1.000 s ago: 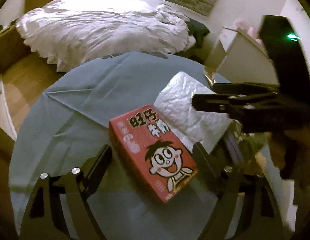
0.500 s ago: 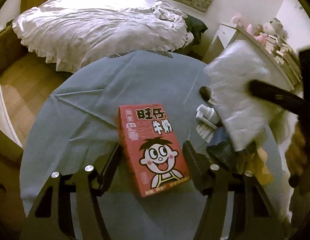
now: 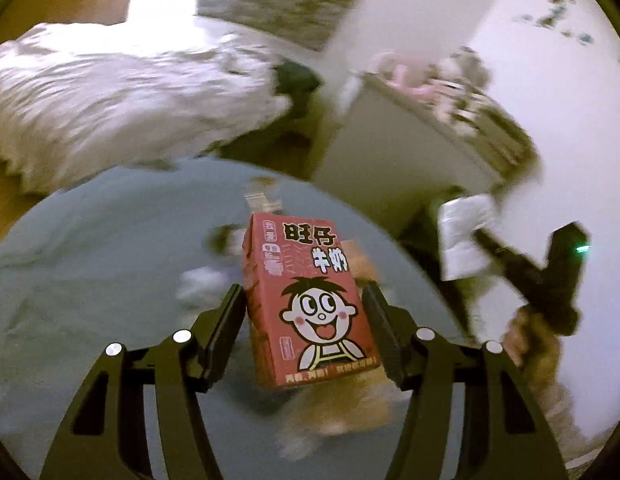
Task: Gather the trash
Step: 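Carry the milk box and envelope over the black bin and open both grippers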
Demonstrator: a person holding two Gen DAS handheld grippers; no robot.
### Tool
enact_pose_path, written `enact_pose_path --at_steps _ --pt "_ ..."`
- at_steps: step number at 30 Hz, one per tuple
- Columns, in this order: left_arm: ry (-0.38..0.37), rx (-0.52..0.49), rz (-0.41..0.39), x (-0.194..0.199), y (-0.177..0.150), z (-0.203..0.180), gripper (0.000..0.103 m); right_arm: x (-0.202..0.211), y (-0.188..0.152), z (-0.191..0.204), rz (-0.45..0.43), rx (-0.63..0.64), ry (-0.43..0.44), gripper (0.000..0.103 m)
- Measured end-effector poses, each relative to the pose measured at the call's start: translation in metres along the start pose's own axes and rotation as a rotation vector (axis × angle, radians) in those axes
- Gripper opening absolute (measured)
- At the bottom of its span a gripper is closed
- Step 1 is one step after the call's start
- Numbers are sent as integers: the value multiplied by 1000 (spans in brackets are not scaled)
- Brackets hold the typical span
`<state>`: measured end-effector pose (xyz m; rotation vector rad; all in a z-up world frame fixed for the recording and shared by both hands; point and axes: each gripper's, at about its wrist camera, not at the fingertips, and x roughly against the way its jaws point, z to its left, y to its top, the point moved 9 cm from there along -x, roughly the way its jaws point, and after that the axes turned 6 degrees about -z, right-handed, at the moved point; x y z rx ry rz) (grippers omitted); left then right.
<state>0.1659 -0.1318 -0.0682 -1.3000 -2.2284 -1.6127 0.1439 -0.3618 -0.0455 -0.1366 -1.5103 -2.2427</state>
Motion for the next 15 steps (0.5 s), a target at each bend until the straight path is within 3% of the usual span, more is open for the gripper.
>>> enact_pose_path --at_steps 8,15 --pt "-218 -141 41 -72 11 -127 59 35 -4 -122 -89 -138 -208 23" --pt "-316 -174 114 -133 0 -188 59 48 -20 -167 -119 -154 -286 23"
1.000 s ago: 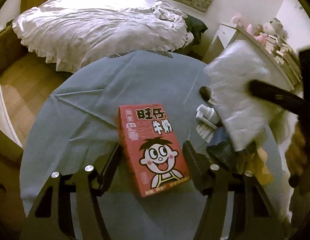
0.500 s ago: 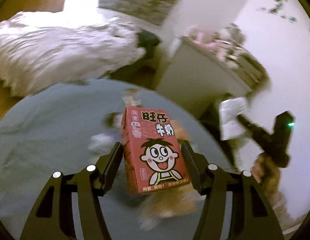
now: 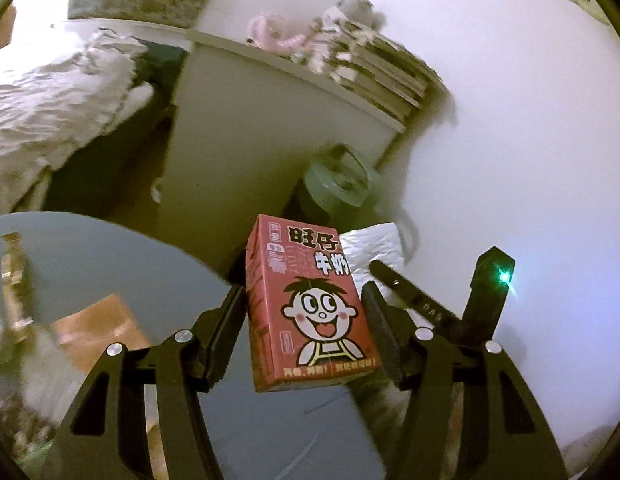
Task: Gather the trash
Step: 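Carry the milk box and envelope over the black bin and open both grippers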
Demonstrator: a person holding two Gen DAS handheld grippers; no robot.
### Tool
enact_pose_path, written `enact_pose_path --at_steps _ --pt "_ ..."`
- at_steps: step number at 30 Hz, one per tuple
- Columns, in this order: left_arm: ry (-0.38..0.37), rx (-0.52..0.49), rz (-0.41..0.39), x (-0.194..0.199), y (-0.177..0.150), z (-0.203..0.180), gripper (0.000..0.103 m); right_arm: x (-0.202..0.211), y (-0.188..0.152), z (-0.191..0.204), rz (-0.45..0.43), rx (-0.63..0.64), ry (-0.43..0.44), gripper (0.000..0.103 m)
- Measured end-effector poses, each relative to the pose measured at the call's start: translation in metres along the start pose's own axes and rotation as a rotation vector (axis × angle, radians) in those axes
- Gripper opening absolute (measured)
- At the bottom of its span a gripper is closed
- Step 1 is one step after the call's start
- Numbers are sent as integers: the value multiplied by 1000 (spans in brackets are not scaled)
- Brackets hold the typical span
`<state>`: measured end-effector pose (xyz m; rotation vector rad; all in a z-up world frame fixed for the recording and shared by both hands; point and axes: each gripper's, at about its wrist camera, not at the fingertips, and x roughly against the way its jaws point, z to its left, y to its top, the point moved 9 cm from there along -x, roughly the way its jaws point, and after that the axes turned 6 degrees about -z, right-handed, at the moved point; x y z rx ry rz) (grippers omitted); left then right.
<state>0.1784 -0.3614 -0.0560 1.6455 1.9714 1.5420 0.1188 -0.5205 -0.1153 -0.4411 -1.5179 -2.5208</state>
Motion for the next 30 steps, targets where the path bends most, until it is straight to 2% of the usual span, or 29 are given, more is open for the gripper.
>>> enact_pose_path --at_steps 9,14,30 --pt "-51 -2 79 -70 -10 -17 59 -9 -8 -29 18 14 -73 23" --pt "-49 58 118 -97 -20 -6 58 -12 -12 -37 36 4 -96 23" --pt "-40 81 161 -126 -31 -7 58 -21 -15 -40 52 -25 -105 23"
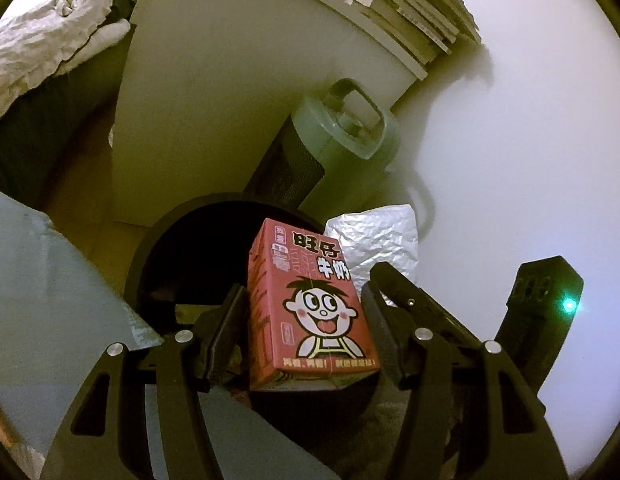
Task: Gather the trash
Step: 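Carry the milk box and envelope over the black bin and open both grippers, then grasp the gold foil wrapper with the right gripper while the left grasps a thin dark strip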
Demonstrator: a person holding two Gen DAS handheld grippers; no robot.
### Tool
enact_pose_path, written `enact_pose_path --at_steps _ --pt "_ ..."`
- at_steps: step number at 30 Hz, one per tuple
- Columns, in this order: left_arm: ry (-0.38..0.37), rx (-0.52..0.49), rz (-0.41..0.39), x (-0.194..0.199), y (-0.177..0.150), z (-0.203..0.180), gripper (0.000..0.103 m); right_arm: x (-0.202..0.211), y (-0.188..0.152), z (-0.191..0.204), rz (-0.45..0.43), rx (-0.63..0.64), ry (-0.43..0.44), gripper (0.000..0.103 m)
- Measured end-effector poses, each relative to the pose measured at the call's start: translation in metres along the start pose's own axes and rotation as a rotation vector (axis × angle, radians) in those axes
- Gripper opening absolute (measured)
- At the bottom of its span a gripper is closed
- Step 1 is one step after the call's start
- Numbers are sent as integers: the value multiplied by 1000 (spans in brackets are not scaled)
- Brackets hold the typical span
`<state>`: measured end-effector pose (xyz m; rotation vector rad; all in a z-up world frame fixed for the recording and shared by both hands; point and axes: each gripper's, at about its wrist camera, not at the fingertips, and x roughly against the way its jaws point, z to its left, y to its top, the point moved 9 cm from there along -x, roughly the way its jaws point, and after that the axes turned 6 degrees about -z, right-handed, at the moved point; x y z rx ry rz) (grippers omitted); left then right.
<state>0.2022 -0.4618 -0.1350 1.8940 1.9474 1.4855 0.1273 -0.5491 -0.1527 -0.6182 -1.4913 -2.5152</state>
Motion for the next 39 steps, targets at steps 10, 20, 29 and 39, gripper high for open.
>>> enact_pose_path --at_steps 10,20,29,39 --pt "31 5 13 -1 -1 1 79 -4 2 -9 15 -55 4 38" --pt "62 14 -24 38 -4 4 85 0 4 -8 -22 -66 8 60" --pt "161 26 -146 143 -13 30 91 -2 -3 20 -19 4 52 72" --pt "440 101 -185 273 -62 135 90 2 -34 94 89 128 193 72"
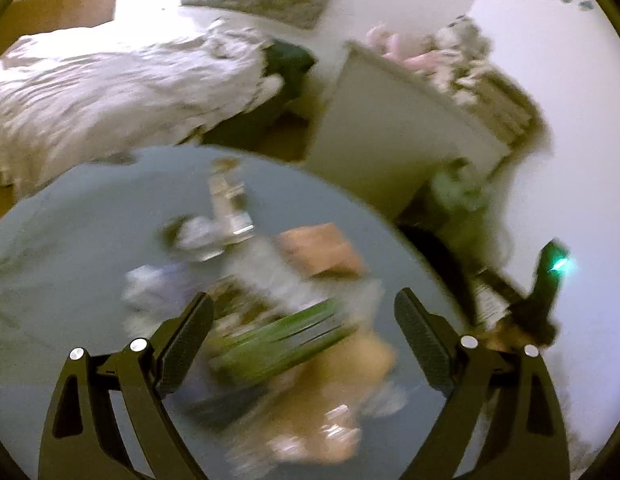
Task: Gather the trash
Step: 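Grasp the gold foil wrapper with the right gripper while the left grasps a thin dark strip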
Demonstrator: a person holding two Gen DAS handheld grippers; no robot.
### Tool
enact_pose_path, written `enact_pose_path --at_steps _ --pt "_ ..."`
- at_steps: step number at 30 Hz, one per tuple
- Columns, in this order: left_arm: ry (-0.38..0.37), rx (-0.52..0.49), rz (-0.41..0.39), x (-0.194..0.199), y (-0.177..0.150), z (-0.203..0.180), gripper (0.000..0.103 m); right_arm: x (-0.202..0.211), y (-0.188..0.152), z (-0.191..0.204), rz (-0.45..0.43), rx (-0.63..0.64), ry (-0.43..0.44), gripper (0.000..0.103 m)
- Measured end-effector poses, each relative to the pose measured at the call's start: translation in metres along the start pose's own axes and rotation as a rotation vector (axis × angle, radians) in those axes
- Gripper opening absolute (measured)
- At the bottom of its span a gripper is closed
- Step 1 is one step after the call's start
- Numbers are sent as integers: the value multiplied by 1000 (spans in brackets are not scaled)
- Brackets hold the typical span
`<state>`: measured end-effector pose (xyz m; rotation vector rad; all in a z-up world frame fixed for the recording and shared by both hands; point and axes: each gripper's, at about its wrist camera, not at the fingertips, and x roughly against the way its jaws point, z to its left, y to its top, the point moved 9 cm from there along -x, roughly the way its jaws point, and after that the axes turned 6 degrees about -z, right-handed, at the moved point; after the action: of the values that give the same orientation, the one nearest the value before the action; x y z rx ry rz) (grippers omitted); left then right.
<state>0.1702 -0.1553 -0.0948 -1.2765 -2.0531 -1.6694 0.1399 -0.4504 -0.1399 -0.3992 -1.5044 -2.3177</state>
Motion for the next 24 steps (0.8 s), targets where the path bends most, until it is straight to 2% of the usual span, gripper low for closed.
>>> enact_pose_path --at_steps 2,5,7,13,17,22,23,24 --pt "19 2 22 2 -10 17 89 -4 -2 30 34 31 55 72" --pt "25 11 65 -1 -21 37 76 -10 0 78 80 93 129 72" --pt "16 17 66 -4 -23 45 75 -20 3 117 123 151 169 72" --pt "-4 29 73 -9 -18 57 60 -63 14 203 244 263 228 64" --pt "-29 68 72 -12 -17 64 59 -102 8 249 337 335 234 64" --pt "-45 99 64 -16 -13 71 59 -157 -17 276 486 371 192 58" --pt "-42 100 64 -17 -13 72 58 -167 -23 280 509 377 174 58" --pt "-32 102 64 -19 -12 75 52 -177 -28 283 526 387 154 57"
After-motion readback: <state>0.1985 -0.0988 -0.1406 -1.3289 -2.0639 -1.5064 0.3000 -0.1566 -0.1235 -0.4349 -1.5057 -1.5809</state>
